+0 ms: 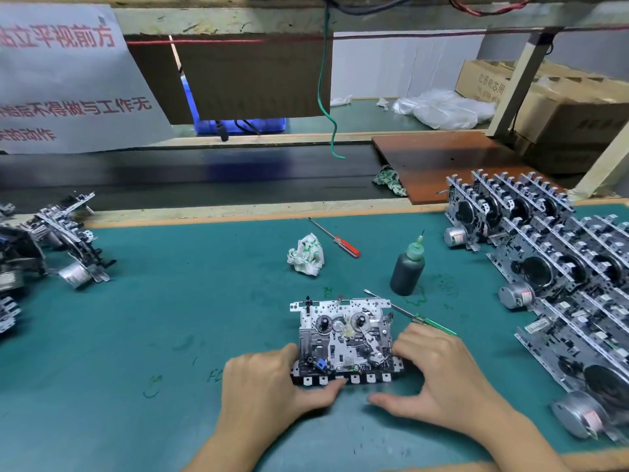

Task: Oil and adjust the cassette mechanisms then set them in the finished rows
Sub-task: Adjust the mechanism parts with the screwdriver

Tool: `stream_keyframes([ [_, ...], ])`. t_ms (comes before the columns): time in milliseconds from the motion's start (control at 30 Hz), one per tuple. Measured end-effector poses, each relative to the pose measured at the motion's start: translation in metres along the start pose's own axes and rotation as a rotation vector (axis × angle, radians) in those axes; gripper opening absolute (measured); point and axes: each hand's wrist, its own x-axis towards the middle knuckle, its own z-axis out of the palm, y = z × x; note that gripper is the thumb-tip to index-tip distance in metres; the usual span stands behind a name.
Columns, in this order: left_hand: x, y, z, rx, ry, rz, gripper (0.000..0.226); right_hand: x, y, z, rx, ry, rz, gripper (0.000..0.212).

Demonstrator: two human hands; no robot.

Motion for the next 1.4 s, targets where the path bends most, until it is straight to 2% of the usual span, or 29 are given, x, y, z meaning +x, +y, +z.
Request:
stream_keyframes([
  [167,0.004,-0.014,-0.002,-0.078,-0.09,0.1,0.064,0.002,-0.002,0.005,-0.027,0.037,0.058,0.051],
  [333,0.001,-0.017,-0.005,-0.121,-0.133,0.193,0.048,0.001,-0.001,0.003,-0.073,0.028,0.081,0.052],
  [433,-0.001,-0.018,-0.005,-0.138,-0.173,0.257,0.046,0.001,-0.006,0.003,-0.102,0.061,0.139,0.054],
  [533,0.001,-0.016,-0.006,-0.176,-0.143,0.219,0.044,0.001,-0.009,0.004,-0.124,0.073,0.158,0.053],
  [633,0.001,-0.015,-0.005,-0.169,-0.131,0.209,0.039,0.003,-0.002,-0.001,-0.174,-0.017,0.065,0.05],
  [767,0.001,-0.014,-0.005,-0.13,-0.106,0.193,0.039,0.006,0.003,-0.004,-0.205,-0.054,0.039,0.054],
  [933,-0.001,-0.011,0.0,-0.073,-0.046,0.141,0.042,0.005,0.001,-0.006,-0.093,-0.074,0.016,0.056],
  [1067,-0.001,-0.015,-0.002,-0.101,-0.117,0.159,0.048,0.006,0.001,-0.008,-0.078,-0.084,-0.006,0.052],
  [1133,0.002,-0.02,-0.005,-0.182,-0.177,0.152,0.051,0.007,-0.001,-0.011,-0.125,-0.095,-0.005,0.051],
  [1233,0.005,-0.023,-0.008,-0.397,-0.285,0.01,0.05,0.013,-0.005,-0.017,-0.132,-0.169,0.055,0.049],
  [1333,0.008,-0.017,-0.01,-0.667,-0.197,-0.114,0.032,0.023,-0.005,-0.024,0.187,-0.234,0.273,0.055],
  [1400,0.014,-0.011,-0.011,-0.789,-0.109,-0.222,0.051,0.033,-0.002,-0.026,0.378,-0.191,0.356,0.061],
])
